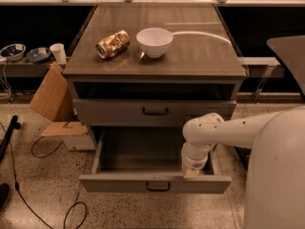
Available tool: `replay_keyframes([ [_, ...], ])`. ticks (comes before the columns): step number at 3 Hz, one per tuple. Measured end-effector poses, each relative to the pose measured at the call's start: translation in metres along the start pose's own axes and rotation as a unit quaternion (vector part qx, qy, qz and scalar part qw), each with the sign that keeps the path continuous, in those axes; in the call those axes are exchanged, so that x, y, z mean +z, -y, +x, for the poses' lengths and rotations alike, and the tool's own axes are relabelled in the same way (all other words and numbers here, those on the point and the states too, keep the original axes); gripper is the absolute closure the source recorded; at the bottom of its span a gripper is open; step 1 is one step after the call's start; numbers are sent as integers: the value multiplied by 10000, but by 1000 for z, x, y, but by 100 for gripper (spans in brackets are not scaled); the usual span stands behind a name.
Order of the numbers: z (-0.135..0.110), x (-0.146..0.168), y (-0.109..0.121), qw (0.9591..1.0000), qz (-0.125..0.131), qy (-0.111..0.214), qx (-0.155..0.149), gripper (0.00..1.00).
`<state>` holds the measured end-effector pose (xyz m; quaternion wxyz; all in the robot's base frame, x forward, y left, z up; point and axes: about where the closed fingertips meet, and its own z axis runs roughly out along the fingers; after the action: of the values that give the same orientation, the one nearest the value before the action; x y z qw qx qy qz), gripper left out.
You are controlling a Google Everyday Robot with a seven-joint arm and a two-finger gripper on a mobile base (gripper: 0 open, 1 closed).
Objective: Close middle drawer
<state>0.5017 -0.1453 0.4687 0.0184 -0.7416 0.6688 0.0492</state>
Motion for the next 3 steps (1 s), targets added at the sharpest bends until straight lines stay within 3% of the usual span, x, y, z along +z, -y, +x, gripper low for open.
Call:
replay_keyframes([
  [1, 9, -5, -1, 10000, -15, -15, 87, 100],
  [3, 44, -30, -29, 9996, 78, 151, 222, 100],
])
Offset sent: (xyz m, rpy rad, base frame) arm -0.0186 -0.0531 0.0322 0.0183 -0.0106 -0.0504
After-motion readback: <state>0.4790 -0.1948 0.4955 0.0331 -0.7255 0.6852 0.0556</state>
